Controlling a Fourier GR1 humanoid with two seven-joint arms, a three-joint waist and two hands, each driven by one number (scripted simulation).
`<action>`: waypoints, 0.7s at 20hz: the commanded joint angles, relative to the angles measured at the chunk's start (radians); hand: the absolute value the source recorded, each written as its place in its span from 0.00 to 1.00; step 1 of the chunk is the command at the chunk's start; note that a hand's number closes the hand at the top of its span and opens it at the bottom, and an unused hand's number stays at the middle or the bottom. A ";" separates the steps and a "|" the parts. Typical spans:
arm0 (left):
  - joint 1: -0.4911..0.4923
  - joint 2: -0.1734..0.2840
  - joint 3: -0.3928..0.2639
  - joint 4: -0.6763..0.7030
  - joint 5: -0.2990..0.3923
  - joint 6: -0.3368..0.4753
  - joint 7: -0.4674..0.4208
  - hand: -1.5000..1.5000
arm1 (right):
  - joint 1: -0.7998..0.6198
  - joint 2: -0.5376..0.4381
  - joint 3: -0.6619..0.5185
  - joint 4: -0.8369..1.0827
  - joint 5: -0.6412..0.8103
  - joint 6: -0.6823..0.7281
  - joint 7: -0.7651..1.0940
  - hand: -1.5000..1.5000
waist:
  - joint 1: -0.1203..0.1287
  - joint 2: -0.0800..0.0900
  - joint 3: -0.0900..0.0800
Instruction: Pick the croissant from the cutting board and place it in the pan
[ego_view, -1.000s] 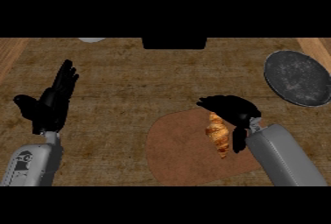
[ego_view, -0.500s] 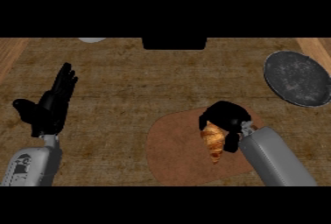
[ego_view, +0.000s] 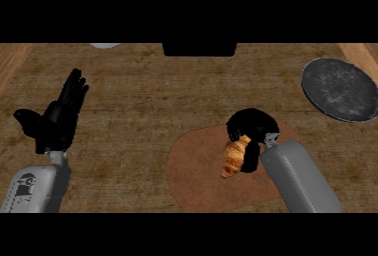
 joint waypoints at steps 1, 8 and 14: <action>0.001 0.006 0.001 -0.012 0.000 -0.003 0.001 0.50 | -0.012 0.102 -0.185 0.071 -0.013 -0.083 0.338 1.00 | 0.002 0.005 0.000; -0.001 -0.002 -0.010 -0.007 0.005 -0.015 0.017 0.50 | -0.135 0.106 -0.089 0.047 0.010 -0.424 0.657 1.00 | 0.025 0.002 0.001; 0.042 0.001 0.000 -0.039 0.015 -0.021 -0.001 0.50 | -0.157 0.107 -0.053 -0.060 0.110 -0.652 0.715 1.00 | 0.005 -0.004 0.001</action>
